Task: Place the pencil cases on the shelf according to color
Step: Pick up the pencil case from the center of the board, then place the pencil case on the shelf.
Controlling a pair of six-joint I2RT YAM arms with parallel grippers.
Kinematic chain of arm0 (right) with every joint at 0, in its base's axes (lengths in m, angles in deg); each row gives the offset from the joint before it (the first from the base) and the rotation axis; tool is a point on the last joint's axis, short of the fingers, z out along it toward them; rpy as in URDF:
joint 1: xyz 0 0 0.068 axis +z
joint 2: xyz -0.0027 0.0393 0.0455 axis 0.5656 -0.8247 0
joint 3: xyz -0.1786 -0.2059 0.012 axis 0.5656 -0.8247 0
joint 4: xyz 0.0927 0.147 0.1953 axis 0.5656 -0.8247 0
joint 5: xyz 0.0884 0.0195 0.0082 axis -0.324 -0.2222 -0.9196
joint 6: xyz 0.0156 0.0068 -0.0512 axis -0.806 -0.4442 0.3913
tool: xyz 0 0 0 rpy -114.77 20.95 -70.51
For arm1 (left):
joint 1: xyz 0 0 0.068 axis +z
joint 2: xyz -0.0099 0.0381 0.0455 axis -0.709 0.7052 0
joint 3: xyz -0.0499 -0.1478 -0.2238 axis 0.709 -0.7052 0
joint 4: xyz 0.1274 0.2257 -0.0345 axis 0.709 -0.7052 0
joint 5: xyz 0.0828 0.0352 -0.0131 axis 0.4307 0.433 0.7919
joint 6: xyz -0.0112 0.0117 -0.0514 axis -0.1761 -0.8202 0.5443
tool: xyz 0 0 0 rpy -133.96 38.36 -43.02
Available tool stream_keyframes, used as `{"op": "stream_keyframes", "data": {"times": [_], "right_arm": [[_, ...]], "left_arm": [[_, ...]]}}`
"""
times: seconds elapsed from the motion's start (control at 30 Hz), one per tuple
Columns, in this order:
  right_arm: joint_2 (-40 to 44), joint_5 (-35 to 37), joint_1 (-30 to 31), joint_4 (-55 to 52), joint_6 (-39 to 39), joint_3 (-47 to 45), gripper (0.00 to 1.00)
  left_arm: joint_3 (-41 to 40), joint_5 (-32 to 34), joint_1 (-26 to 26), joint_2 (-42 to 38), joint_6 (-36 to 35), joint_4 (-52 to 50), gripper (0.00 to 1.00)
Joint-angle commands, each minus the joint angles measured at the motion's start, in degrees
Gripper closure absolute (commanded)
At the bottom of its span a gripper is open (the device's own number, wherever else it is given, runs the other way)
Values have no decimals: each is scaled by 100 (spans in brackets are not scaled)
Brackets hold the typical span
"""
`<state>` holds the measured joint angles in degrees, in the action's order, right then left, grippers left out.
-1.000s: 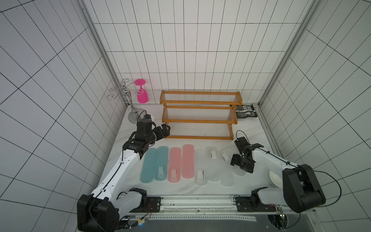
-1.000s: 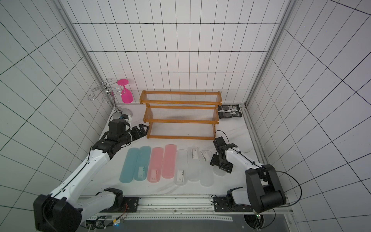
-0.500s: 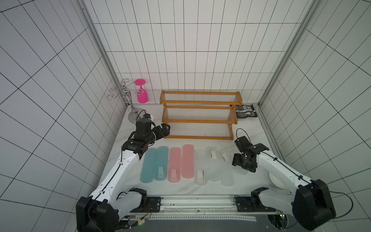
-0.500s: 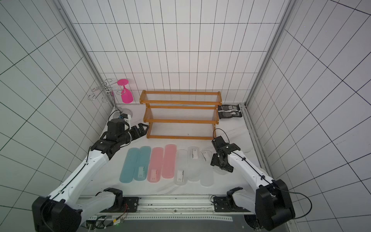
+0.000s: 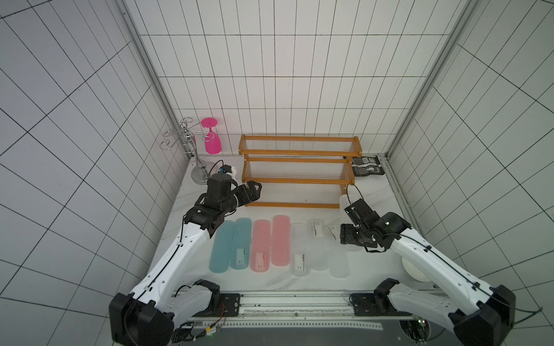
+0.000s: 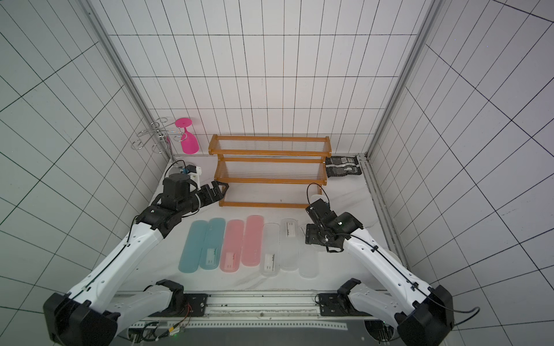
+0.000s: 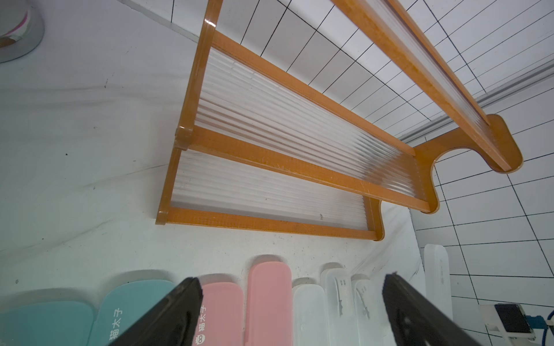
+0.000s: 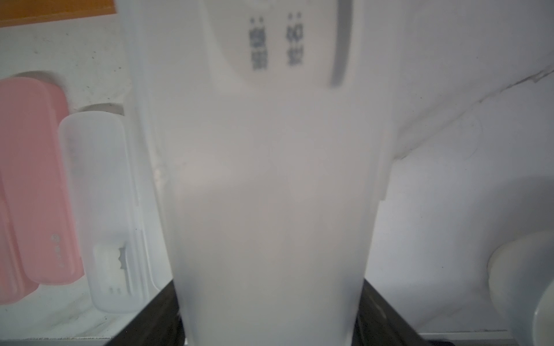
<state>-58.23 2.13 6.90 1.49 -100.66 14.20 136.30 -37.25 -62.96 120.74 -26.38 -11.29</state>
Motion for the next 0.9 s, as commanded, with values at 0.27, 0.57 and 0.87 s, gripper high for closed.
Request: {"op": "stream_keyframes", "data": {"times": [0.27, 0.57, 0.87], "right_arm": [[-95, 355, 1094, -309, 451, 1111, 32], [-110, 509, 1137, -494, 890, 2141, 33], [-612, 838, 966, -658, 1436, 3751, 33]], "left_arm": [[403, 340, -214, -183, 70, -164, 2], [605, 551, -209, -355, -153, -243, 2], [1426, 456, -120, 124, -379, -369, 2]]}}
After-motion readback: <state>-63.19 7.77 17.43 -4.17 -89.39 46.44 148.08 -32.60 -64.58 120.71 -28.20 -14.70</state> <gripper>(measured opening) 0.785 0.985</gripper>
